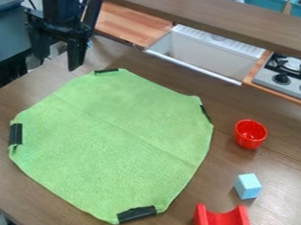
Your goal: Fold the cloth from top left to bottom right
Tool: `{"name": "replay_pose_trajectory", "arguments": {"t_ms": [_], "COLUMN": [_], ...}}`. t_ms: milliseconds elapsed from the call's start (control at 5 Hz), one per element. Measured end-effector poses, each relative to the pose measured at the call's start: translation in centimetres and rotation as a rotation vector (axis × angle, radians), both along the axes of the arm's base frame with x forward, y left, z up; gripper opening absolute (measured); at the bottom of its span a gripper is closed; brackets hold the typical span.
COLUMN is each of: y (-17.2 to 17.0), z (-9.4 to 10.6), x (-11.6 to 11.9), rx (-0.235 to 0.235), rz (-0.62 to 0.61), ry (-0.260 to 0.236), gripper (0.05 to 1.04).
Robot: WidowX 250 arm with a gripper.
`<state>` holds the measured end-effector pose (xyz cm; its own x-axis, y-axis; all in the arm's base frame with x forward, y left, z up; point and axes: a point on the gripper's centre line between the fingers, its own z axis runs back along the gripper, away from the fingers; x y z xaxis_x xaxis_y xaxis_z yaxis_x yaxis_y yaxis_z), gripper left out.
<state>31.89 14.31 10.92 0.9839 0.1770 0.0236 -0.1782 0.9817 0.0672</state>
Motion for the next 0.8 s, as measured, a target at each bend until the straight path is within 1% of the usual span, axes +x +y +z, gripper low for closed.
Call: {"name": "replay_pose_trajectory", "arguments": {"t_ms": [200, 400, 600, 800], "y": [-0.1, 0.1, 1.3, 2.2], "z": [-1.3, -2.0, -1.6, -2.0], "x": [0.1, 2.5, 4.2, 6.1], "rx": [-0.017, -0.029, -0.021, -0.035], "rz": [-0.009, -0.163, -0.352, -0.543], "ry": [0.025, -0.066, -0.144, -0.183], "gripper": [0.999, 0.999, 0.999, 0.999]}}
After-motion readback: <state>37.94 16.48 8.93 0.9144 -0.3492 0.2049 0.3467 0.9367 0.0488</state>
